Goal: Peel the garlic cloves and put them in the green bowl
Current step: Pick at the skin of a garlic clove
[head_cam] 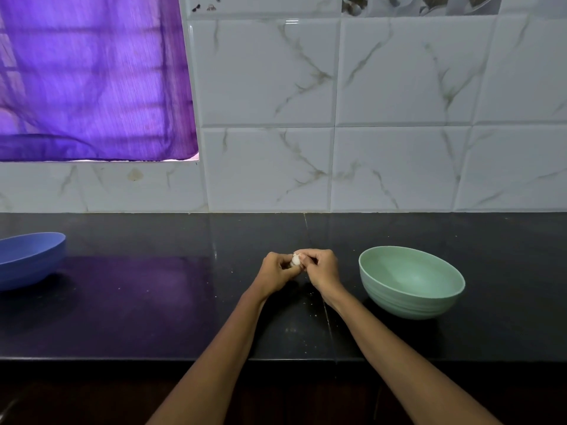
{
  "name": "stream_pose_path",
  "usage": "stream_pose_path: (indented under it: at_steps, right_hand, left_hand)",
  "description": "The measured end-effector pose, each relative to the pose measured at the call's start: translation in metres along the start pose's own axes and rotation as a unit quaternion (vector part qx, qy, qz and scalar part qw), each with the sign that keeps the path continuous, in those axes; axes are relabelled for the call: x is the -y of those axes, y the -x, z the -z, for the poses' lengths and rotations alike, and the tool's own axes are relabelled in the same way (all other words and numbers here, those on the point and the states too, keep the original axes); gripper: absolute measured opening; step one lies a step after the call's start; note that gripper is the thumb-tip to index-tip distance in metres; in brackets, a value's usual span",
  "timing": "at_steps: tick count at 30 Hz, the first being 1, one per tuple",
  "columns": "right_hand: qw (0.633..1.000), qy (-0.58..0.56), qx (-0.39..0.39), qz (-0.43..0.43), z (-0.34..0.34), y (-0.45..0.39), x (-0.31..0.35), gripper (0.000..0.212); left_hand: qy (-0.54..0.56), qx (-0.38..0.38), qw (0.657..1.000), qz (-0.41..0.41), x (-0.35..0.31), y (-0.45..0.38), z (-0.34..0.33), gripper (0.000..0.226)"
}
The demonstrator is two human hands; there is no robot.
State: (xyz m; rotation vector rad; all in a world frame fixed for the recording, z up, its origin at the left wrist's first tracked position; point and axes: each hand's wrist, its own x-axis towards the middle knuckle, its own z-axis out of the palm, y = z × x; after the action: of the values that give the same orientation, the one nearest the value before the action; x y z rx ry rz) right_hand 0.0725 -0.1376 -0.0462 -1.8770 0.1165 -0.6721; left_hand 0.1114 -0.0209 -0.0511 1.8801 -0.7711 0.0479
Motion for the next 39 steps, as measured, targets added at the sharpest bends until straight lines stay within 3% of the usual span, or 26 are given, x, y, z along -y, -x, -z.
stream_pose_path:
  at_steps: [9, 15, 19, 22, 26, 33, 39]
  right_hand:
    - [0.999, -0.028, 0.019, -0.005, -0.001, 0.0, -0.001, 0.02]
    - [0.992, -0.085, 0.057, -0.07, 0.003, 0.0, -0.003, 0.024]
    - [0.999, -0.045, 0.017, -0.022, 0.003, -0.001, -0.001, 0.019]
    - [0.999, -0.006, 0.04, 0.011, 0.0, 0.0, -0.001, 0.018]
    - [0.997, 0.007, 0.069, 0.012, -0.001, 0.003, 0.002, 0.024]
    - [0.999, 0.02, 0.034, 0.016, -0.003, 0.001, 0.005, 0.029]
    - [0.998, 0.032, 0.049, -0.009, -0.001, -0.001, 0.002, 0.032]
  left_hand:
    - [0.047, -0.012, 0.998, 0.027, -0.001, 0.001, 0.002, 0.015]
    - [0.075, 0.008, 0.996, 0.046, -0.006, 0.004, 0.002, 0.015]
    - [0.159, -0.012, 0.982, 0.099, -0.012, 0.002, 0.001, 0.031]
    - [0.139, -0.041, 0.986, 0.085, -0.011, 0.003, 0.001, 0.033]
    - [0.175, -0.024, 0.979, 0.103, -0.008, 0.001, 0.004, 0.031]
    - [0.213, -0.013, 0.969, 0.121, -0.013, 0.001, 0.001, 0.034]
    - [0.252, -0.009, 0.954, 0.163, -0.018, -0.001, -0.004, 0.033]
